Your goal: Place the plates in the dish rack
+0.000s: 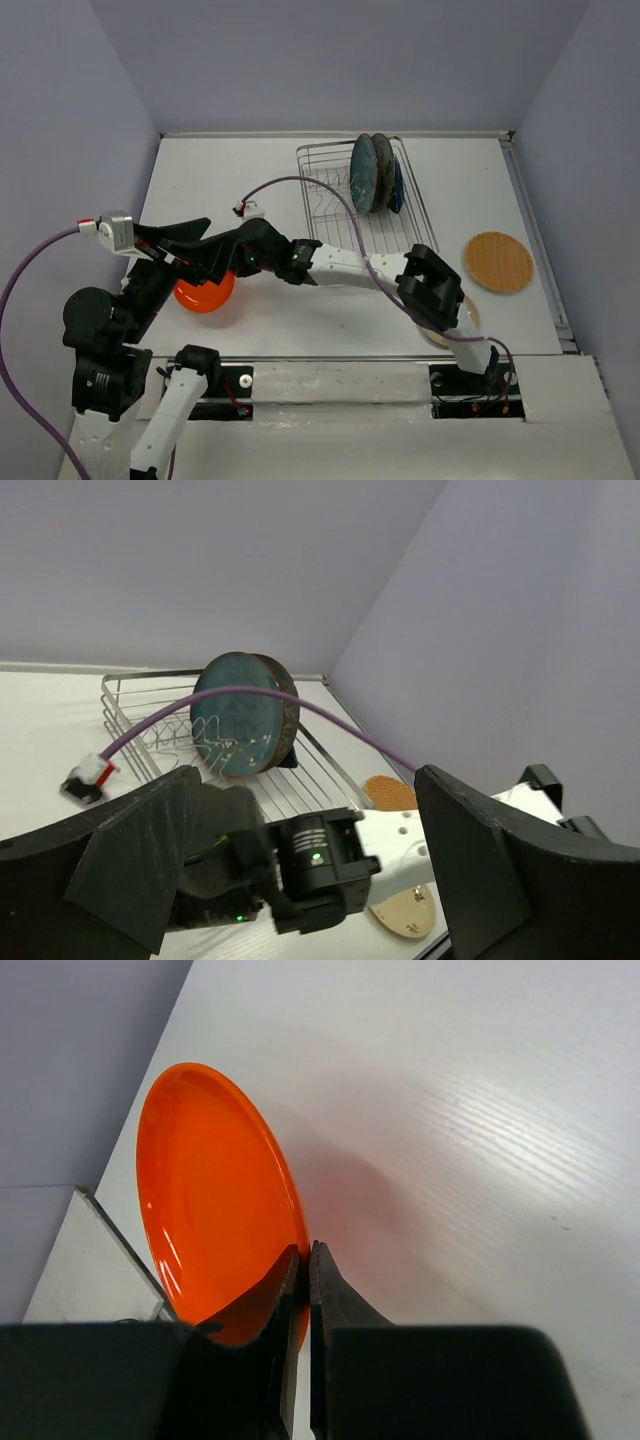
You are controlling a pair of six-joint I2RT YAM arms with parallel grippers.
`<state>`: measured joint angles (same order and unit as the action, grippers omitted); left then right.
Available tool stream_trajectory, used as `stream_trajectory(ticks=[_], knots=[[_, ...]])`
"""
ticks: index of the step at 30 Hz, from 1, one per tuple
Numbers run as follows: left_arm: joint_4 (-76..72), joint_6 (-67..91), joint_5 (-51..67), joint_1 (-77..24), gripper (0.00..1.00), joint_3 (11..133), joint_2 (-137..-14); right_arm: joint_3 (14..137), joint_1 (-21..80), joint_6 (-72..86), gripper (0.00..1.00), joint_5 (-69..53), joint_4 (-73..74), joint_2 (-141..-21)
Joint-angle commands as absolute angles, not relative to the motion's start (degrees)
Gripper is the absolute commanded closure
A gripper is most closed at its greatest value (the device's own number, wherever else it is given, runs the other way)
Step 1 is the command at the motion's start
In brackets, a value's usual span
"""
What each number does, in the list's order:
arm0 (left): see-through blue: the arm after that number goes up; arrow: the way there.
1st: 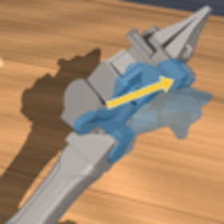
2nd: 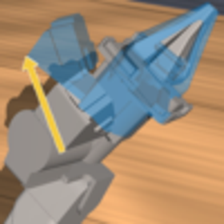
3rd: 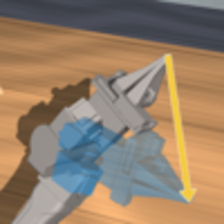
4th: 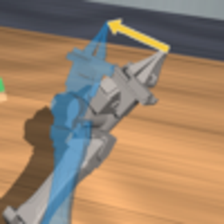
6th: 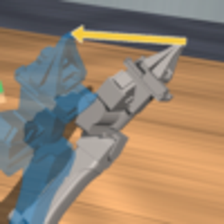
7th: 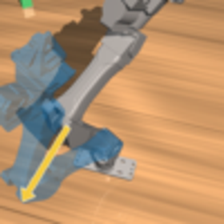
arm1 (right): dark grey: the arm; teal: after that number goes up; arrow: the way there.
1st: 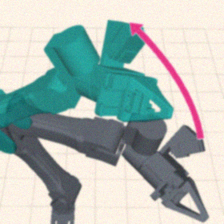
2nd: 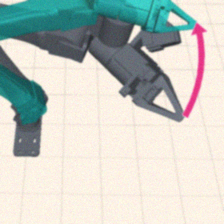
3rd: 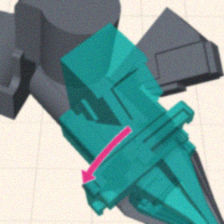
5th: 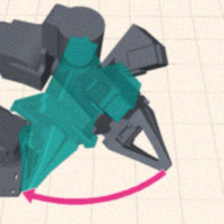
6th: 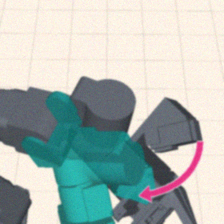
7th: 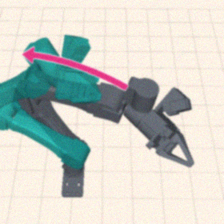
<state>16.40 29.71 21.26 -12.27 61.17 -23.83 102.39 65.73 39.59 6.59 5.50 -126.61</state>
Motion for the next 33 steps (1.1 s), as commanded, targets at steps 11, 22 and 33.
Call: stream_trajectory(ticks=[11, 22, 33], knots=[[17.4, 24.7, 17.31, -12.48, 0.01, 55.21, -23.12, 90.7, 55.2, 23.57, 0.93, 33.09, 11.74, -99.33], [10.11, 23.73, 20.57, -12.92, 0.01, 38.16, -20.83, 110.38, 51.06, -3.59, 0.93, 62.21, 25.14, -103.0], [8.09, 19.25, 16.44, -18.37, 0.01, 37.26, -23.02, 122.07, 49.31, -14.94, 0.93, 68.47, 25.14, -110.3]])
